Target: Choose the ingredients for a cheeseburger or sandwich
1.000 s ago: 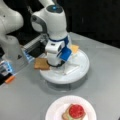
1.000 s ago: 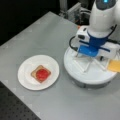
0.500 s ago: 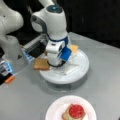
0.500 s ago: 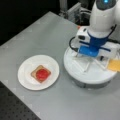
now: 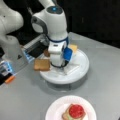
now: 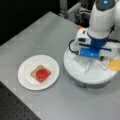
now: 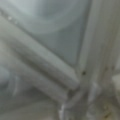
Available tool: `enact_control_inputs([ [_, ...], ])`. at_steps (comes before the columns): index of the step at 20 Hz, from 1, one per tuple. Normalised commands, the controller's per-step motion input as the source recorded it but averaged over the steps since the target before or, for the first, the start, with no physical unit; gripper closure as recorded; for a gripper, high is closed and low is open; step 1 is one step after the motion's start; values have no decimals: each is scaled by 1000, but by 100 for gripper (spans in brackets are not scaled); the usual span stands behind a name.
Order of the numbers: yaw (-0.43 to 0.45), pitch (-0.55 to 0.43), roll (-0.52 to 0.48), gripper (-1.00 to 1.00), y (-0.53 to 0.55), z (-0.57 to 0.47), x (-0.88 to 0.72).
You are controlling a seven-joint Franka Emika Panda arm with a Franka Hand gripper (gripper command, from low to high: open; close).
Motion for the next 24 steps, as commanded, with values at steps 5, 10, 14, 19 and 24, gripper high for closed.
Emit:
enact_control_inputs([
  [5, 185, -87, 175, -100, -83, -135, -211],
  [10, 154, -64, 194, -100, -104, -101, -208],
  [14, 166, -49, 194, -100, -133, -80, -198],
  [19, 265, -77, 145, -100, -146, -51, -202],
  [24, 312, -86, 102, -100, -163, -23, -156],
])
